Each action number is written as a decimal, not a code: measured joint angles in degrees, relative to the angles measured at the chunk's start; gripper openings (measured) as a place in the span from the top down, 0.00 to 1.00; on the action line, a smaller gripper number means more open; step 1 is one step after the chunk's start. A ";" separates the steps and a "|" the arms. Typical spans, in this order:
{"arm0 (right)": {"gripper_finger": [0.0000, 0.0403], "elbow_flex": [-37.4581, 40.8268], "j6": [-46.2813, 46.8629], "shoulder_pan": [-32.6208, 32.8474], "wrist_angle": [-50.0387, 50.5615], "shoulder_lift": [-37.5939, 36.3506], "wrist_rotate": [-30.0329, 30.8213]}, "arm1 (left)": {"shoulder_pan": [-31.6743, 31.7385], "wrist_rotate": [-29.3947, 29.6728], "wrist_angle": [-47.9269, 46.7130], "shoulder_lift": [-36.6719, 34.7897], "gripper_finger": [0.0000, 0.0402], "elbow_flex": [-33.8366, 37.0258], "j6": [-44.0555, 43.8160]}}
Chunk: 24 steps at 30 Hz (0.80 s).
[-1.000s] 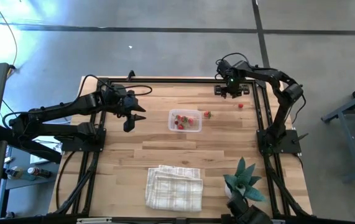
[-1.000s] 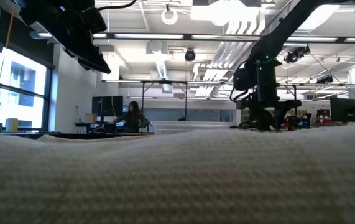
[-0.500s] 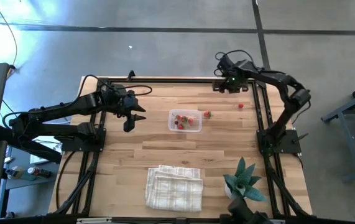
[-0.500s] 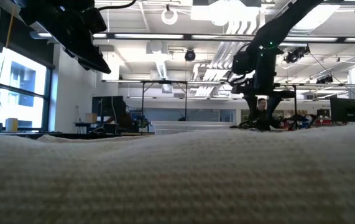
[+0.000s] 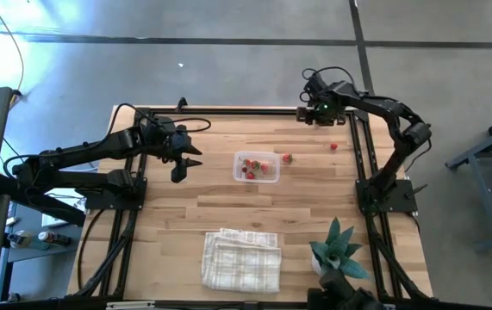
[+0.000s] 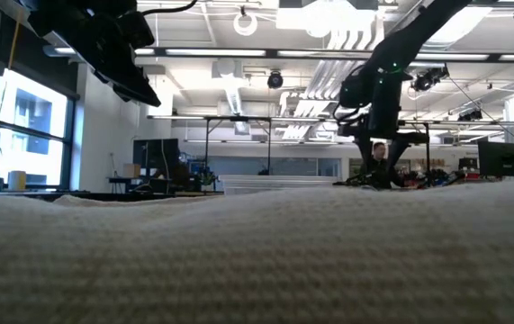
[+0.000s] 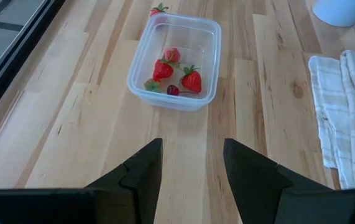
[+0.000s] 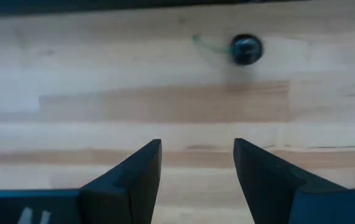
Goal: Pick and placing Produce into tupperware
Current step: Put the black cherry into the transparent bin
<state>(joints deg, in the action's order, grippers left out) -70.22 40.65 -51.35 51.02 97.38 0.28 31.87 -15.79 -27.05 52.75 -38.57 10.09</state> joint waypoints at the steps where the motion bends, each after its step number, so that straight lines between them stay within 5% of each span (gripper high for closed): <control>1: 0.52 0.00 0.71 -0.41 -0.25 0.12 0.14 | 0.01 0.00 0.00 0.01 0.60 -0.01 0.01; 24: 0.52 0.00 1.86 -5.78 -3.07 5.11 -0.29 | -0.01 0.00 -0.01 0.01 0.60 0.00 -0.01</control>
<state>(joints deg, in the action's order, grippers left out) -70.22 42.51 -57.14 47.95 102.50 -0.01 31.86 -15.79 -27.06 52.76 -38.57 10.09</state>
